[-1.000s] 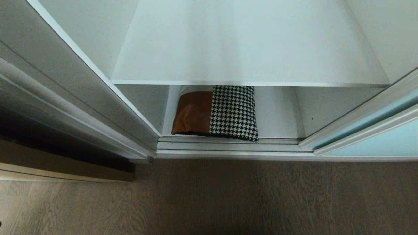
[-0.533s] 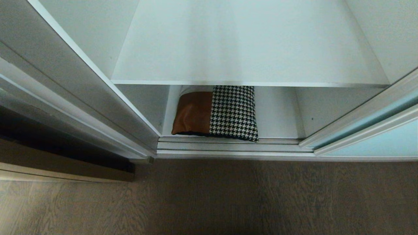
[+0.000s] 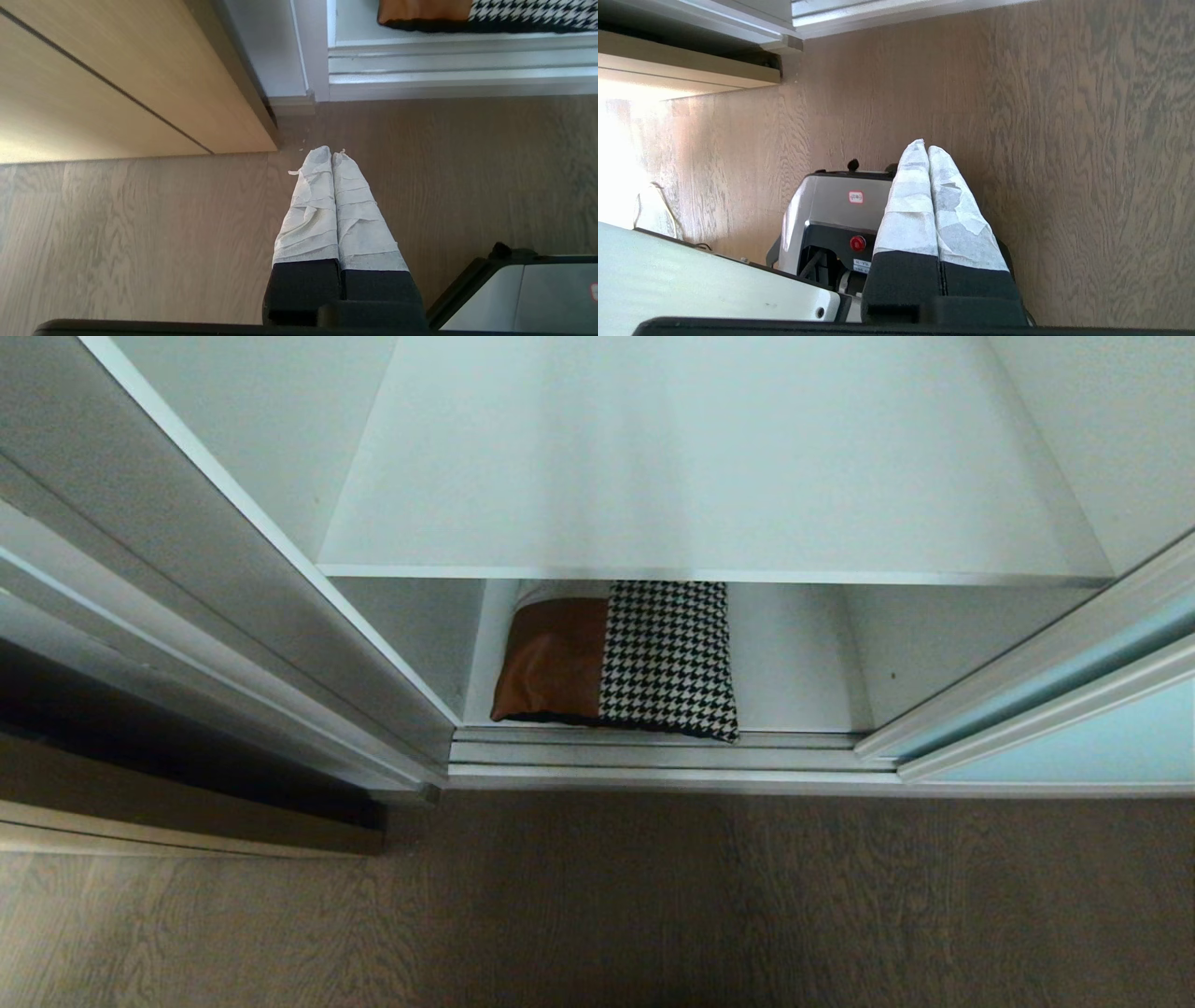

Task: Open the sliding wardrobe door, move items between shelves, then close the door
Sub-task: Close the door

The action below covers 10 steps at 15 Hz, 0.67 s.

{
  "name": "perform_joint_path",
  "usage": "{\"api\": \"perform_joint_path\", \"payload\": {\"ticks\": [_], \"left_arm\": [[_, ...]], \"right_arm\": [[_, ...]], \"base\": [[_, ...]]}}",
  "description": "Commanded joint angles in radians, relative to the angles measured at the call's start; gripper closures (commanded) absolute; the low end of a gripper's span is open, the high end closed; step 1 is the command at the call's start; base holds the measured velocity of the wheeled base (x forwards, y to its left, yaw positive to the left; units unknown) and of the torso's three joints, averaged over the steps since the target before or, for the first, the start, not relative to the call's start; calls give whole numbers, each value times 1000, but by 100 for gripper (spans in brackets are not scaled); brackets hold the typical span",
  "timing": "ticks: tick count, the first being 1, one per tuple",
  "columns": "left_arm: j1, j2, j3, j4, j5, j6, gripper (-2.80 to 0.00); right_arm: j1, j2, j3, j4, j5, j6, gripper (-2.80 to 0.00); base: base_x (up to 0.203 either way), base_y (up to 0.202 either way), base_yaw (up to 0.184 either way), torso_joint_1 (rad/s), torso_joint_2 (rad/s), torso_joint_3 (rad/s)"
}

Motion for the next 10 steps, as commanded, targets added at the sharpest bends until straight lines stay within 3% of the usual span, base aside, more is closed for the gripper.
{"api": "perform_joint_path", "payload": {"ticks": [1, 4, 10], "left_arm": [[0, -8, 3, 3, -1, 0, 0], [0, -8, 3, 3, 2, -3, 0], [0, -8, 3, 5, 2, -1, 0]], "right_arm": [[0, 6, 4, 1, 1, 2, 0], [0, 6, 18, -6, 4, -36, 0], [0, 6, 45, -8, 6, -39, 0]], "base": [[0, 0, 0, 0, 0, 0], [0, 0, 0, 0, 0, 0], [0, 0, 0, 0, 0, 0]]}}
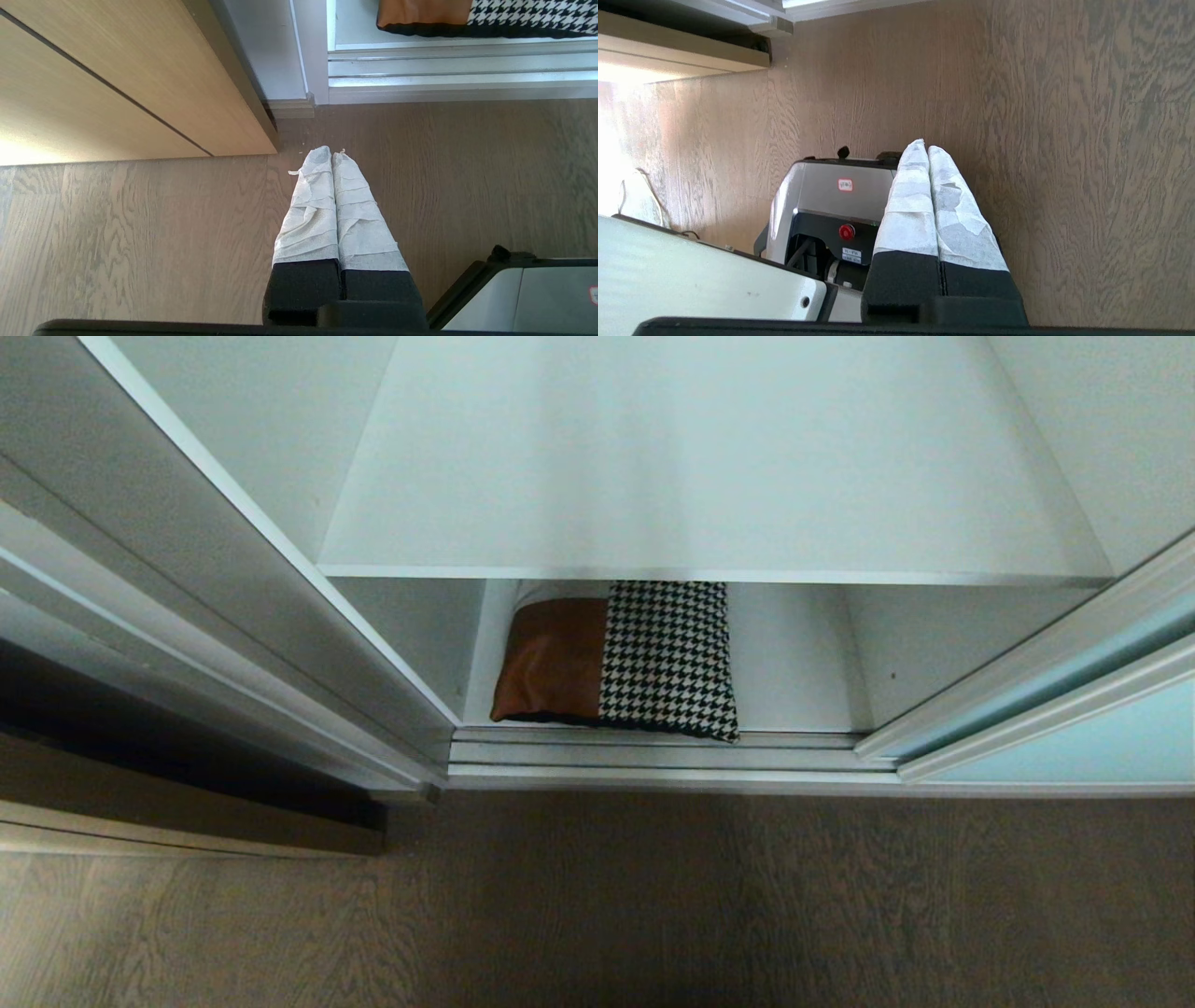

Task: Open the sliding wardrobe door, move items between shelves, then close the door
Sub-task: Close the door

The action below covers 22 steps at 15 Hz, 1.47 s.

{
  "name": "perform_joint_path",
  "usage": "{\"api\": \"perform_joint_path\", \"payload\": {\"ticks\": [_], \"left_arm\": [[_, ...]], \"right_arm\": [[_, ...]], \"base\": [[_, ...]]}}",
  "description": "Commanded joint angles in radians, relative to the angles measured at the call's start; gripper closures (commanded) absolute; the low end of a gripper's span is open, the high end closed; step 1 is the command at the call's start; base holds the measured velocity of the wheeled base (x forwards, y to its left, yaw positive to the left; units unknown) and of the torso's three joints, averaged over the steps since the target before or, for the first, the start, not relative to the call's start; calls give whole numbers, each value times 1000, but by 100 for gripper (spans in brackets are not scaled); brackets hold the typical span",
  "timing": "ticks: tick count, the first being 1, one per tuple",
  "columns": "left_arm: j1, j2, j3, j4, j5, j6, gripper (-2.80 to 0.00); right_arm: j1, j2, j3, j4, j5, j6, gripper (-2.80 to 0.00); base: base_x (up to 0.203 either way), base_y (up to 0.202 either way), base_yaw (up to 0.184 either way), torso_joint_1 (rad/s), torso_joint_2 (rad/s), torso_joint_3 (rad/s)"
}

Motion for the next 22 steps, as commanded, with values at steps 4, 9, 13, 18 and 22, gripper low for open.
{"api": "perform_joint_path", "payload": {"ticks": [4, 9, 13, 18, 22], "left_arm": [[0, 5, 2, 1, 0, 0, 0], [0, 5, 2, 1, 0, -1, 0], [0, 5, 2, 1, 0, -1, 0], [0, 5, 2, 1, 0, -1, 0], [0, 5, 2, 1, 0, -1, 0]], "right_arm": [[1, 6, 2, 1, -1, 5, 0], [0, 6, -83, -3, -116, -1, 0], [1, 9, -232, 37, -241, -58, 0], [8, 72, -332, 55, -411, -133, 0], [-29, 144, -473, 75, -472, -169, 0]], "base": [[0, 0, 0, 0, 0, 0], [0, 0, 0, 0, 0, 0], [0, 0, 0, 0, 0, 0], [0, 0, 0, 0, 0, 0], [0, 0, 0, 0, 0, 0]]}}
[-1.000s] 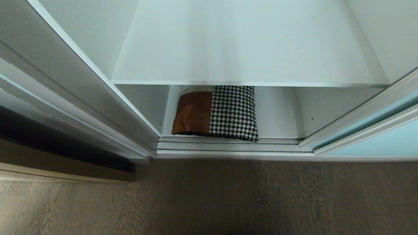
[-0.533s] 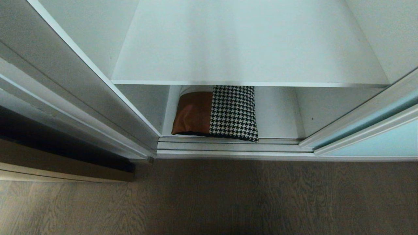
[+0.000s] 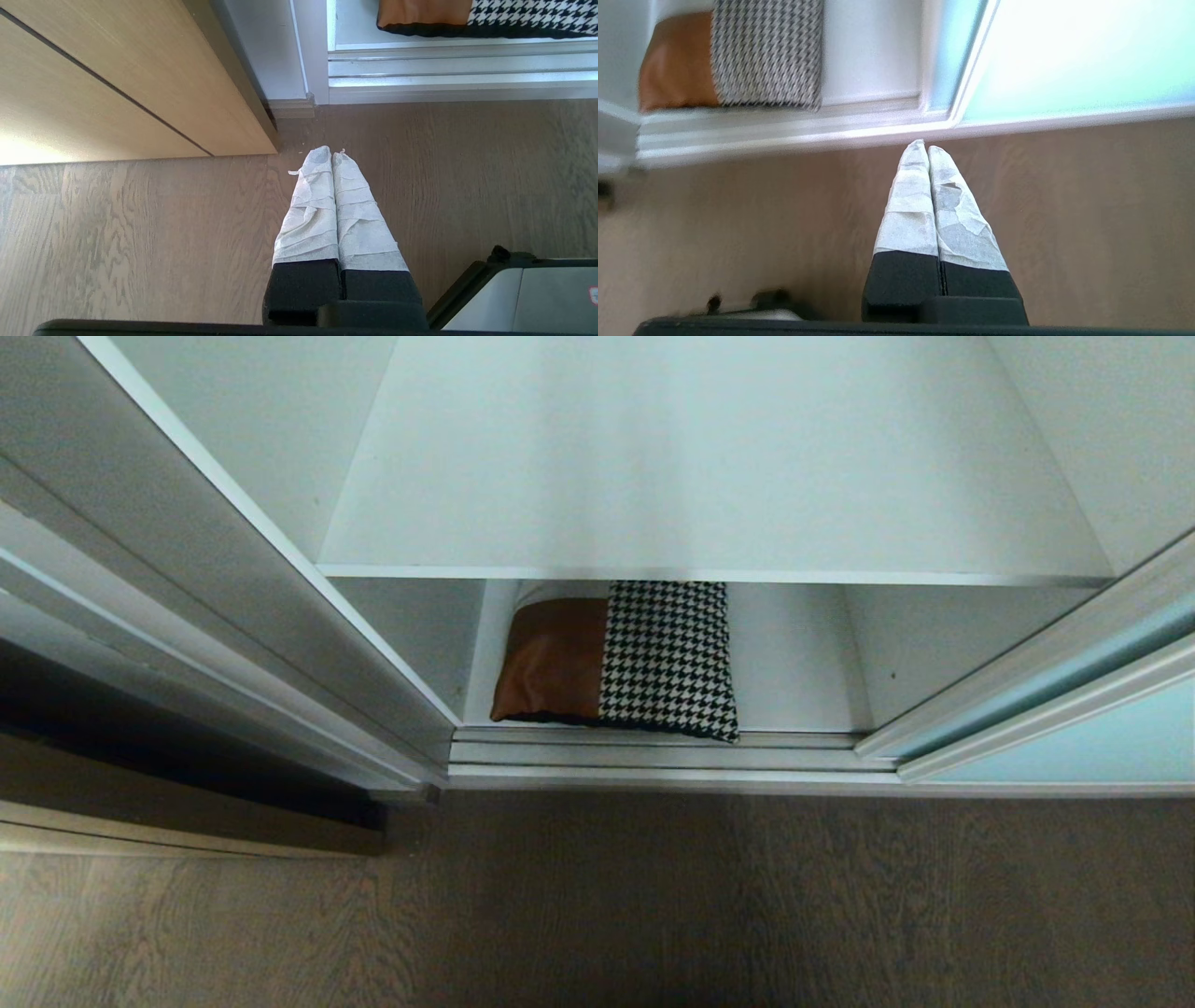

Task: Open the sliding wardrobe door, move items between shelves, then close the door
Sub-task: Close the door

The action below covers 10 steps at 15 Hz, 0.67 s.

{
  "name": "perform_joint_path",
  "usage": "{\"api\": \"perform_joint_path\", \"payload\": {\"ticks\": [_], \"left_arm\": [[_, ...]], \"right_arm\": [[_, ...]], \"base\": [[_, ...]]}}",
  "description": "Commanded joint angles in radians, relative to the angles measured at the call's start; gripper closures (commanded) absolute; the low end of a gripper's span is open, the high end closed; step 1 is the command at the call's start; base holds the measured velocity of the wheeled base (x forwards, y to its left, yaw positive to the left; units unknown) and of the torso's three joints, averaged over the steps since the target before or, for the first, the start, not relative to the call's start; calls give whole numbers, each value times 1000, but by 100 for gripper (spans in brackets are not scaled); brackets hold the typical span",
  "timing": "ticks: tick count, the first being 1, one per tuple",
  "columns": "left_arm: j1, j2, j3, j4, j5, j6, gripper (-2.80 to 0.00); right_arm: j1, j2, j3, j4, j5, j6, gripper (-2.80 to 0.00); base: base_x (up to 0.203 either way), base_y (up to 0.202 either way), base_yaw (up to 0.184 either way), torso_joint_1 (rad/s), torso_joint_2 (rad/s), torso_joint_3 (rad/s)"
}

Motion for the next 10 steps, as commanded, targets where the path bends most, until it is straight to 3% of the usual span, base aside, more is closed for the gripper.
{"api": "perform_joint_path", "payload": {"ticks": [1, 6, 10], "left_arm": [[0, 4, 2, 0, 0, 0, 0], [0, 4, 2, 0, 0, 1, 0], [0, 4, 2, 0, 0, 0, 0]], "right_arm": [[-61, 70, -77, 21, 17, -8, 0], [-428, 224, -187, 8, 275, -98, 0], [-673, 357, -199, -193, 455, -183, 0]], "base": [[0, 0, 0, 0, 0, 0], [0, 0, 0, 0, 0, 0], [0, 0, 0, 0, 0, 0]]}}
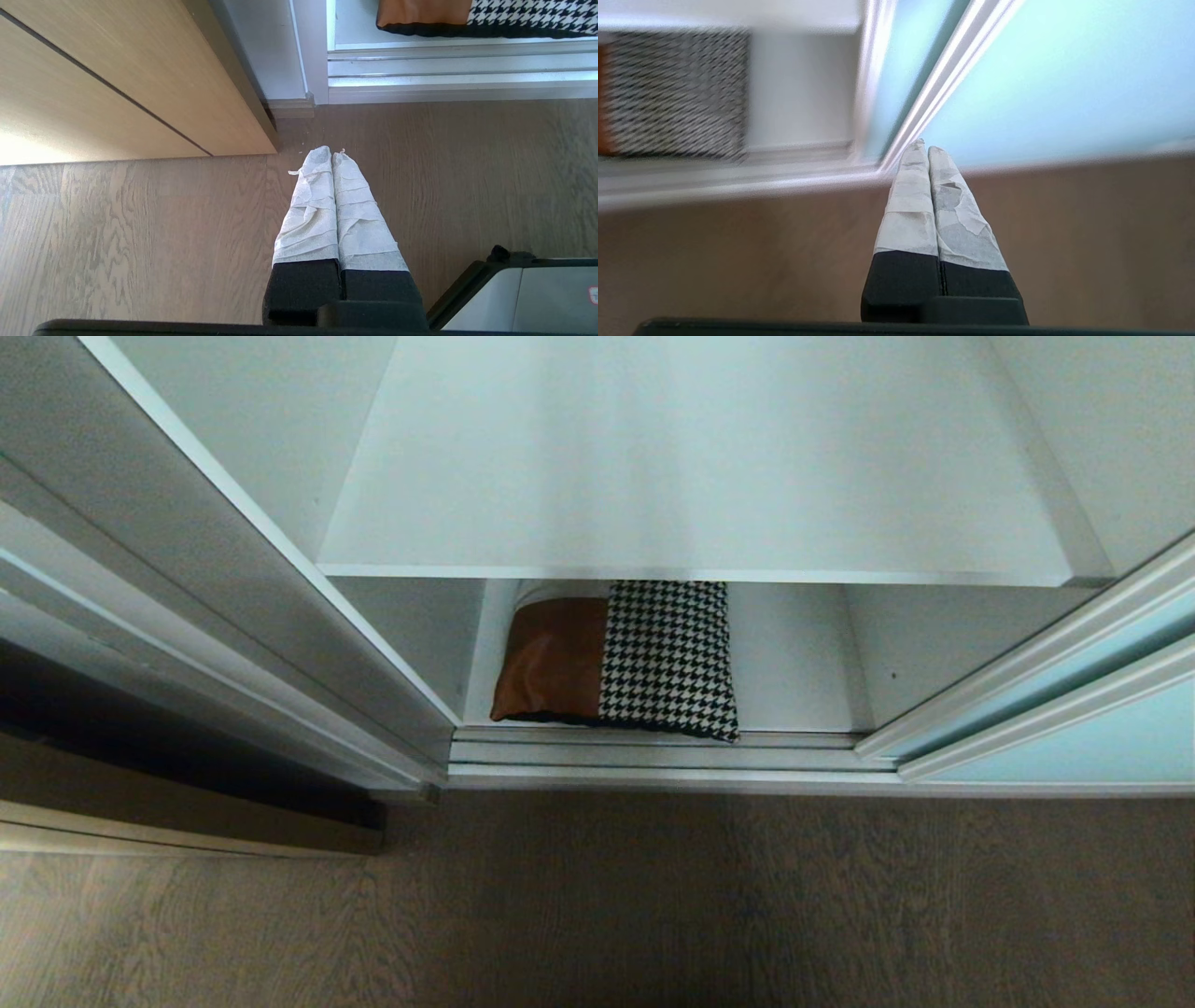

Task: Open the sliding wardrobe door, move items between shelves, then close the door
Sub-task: Close the door

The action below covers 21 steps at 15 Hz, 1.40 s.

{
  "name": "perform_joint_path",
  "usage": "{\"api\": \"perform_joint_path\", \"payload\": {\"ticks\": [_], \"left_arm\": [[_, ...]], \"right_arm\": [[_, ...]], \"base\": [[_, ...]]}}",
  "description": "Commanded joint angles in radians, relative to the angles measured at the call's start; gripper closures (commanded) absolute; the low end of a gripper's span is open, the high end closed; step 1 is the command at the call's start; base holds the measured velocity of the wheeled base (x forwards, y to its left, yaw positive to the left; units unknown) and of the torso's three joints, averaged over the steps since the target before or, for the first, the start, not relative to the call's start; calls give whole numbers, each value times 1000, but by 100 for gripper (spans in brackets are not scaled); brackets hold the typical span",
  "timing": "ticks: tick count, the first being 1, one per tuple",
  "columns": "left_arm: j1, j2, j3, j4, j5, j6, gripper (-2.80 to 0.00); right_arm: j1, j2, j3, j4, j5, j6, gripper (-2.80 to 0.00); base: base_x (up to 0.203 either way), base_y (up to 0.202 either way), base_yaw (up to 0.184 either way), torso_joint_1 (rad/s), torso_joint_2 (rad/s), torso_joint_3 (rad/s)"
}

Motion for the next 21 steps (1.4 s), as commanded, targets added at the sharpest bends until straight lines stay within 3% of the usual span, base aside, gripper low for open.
{"api": "perform_joint_path", "payload": {"ticks": [1, 5, 9, 13, 17, 21], "left_arm": [[0, 3, 2, 0, 0, 0, 0], [0, 3, 2, 0, 0, 0, 0], [0, 3, 2, 0, 0, 0, 0], [0, 3, 2, 0, 0, 0, 0], [0, 3, 2, 0, 0, 0, 0], [0, 3, 2, 0, 0, 0, 0]], "right_arm": [[-90, 88, -2, -83, 44, -28, 0], [-283, 156, 5, -284, 135, -70, 0], [-371, 182, 25, -366, 156, -85, 0], [-463, 234, -17, -369, 304, -32, 0], [-576, 289, -50, -371, 540, 0, 0], [-608, 405, -140, -370, 633, 50, 0]], "base": [[0, 0, 0, 0, 0, 0], [0, 0, 0, 0, 0, 0], [0, 0, 0, 0, 0, 0], [0, 0, 0, 0, 0, 0], [0, 0, 0, 0, 0, 0], [0, 0, 0, 0, 0, 0]]}}
